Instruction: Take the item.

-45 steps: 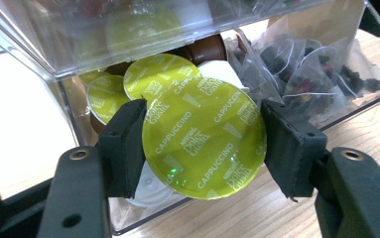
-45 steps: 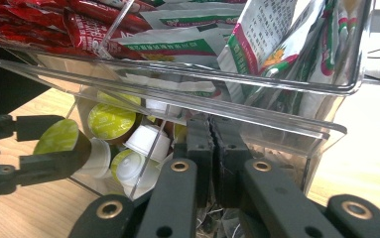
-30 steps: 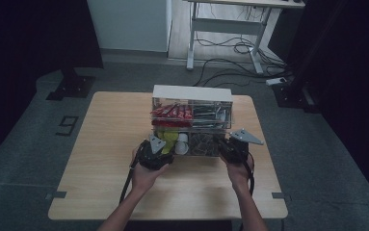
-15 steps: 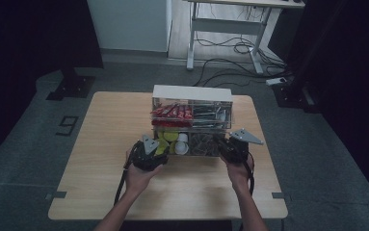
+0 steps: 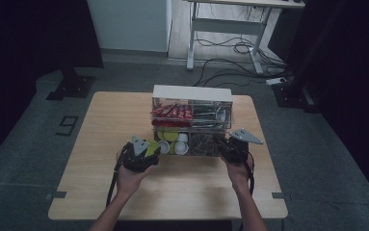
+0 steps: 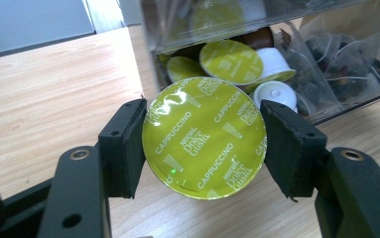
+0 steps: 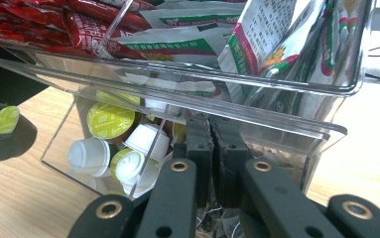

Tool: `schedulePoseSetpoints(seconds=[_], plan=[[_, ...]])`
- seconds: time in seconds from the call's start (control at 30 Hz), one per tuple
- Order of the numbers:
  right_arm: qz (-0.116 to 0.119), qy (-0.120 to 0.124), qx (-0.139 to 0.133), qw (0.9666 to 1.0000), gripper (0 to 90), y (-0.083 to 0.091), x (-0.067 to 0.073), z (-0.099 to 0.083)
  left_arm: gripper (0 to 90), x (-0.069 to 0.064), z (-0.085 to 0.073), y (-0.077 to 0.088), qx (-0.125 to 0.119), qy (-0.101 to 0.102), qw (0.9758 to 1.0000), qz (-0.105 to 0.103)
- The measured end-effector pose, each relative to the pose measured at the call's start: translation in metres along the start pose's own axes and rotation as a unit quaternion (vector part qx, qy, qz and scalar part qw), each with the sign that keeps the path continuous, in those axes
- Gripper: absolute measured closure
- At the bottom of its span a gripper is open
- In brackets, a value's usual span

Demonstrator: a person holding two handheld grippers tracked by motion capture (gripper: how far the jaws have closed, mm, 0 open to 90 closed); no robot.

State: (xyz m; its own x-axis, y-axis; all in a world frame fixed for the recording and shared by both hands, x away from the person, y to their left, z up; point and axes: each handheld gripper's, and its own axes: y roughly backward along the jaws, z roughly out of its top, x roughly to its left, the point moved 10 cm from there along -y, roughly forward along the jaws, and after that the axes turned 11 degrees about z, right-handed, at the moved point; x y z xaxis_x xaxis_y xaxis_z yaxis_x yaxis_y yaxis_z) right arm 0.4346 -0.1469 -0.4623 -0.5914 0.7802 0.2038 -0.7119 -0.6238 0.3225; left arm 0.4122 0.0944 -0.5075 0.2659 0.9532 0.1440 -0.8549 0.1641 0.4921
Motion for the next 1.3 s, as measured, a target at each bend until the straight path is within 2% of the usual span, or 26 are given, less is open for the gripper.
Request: schedulePoseSetpoints(seconds=[0.53,0.9,1.3], plan=[[0.001,-0.001,-0.004,1.0,86.0,0.0,0.0,-0.001,38.1,0.032,-0.019,0.001,0.016,0.016,0.9995,0.021],[0.0,-0.001,-0.003,1.0,86.0,0.0,-0.001,-0.001,38.1,0.048,-0.029,0.001,0.026,0.023,0.9989,0.032],[-0.001,-0.001,-0.002,1.0,86.0,0.0,-0.001,-0.002,38.1,0.073,-0.052,-0.003,0.048,0.036,0.9969,0.051]])
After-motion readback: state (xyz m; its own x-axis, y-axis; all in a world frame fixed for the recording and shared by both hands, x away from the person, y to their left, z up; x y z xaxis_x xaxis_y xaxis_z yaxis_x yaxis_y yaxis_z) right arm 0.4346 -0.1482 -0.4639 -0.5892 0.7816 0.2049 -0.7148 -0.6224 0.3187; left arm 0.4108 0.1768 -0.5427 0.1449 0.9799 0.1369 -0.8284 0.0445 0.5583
